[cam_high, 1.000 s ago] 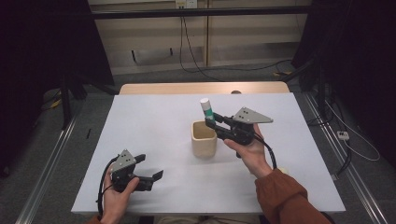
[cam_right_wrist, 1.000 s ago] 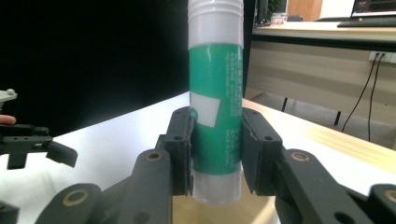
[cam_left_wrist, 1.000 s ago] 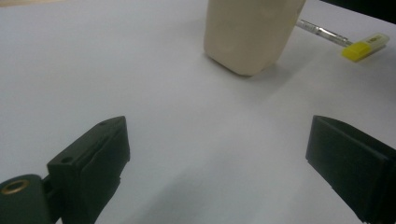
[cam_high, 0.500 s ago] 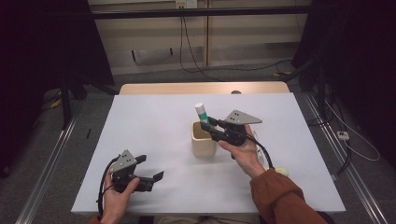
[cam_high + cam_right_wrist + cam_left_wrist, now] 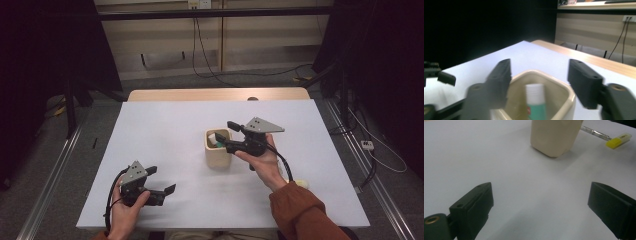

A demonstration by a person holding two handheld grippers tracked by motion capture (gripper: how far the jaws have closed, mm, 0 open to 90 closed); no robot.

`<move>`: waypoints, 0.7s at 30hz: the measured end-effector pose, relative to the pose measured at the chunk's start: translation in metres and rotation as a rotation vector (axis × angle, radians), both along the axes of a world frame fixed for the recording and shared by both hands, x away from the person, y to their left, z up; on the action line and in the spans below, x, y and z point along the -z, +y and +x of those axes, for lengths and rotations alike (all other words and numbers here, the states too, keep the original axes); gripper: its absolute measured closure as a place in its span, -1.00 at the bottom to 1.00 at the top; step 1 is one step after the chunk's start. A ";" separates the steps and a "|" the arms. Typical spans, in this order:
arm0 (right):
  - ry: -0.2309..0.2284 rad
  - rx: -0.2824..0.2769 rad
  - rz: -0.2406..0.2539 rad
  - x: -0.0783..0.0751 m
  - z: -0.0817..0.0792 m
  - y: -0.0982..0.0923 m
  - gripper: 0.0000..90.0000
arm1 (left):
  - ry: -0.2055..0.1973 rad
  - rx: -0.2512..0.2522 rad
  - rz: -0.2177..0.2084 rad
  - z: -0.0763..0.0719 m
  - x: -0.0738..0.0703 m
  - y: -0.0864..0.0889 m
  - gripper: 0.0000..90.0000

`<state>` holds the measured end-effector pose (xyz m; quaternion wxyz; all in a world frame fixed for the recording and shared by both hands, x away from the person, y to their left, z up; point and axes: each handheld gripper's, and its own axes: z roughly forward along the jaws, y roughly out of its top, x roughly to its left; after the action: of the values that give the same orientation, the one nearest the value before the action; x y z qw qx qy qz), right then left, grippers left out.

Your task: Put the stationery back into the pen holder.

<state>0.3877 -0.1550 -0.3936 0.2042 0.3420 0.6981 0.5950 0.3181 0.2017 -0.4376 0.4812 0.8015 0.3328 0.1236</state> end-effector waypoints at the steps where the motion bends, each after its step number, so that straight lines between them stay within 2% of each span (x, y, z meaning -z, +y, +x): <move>1: 0.002 0.002 0.000 -0.001 0.000 -0.001 -0.32 | 0.000 0.000 0.001 0.000 0.000 0.000 -0.86; 7: 0.027 0.027 -0.045 -0.003 0.002 -0.010 -0.60 | -0.003 -0.004 -0.004 0.000 0.000 0.001 -0.86; 11: 0.026 0.055 -0.074 -0.008 0.000 -0.020 -0.69 | -0.004 -0.001 0.006 0.001 0.000 0.002 -0.86; 21: 0.109 0.064 -0.149 -0.007 -0.005 -0.044 -0.84 | -0.003 0.002 0.008 0.001 0.000 0.002 -0.86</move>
<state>0.3828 -0.1993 -0.3868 0.2098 0.3797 0.7391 0.5153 0.3189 0.2036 -0.4374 0.4786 0.8035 0.3310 0.1257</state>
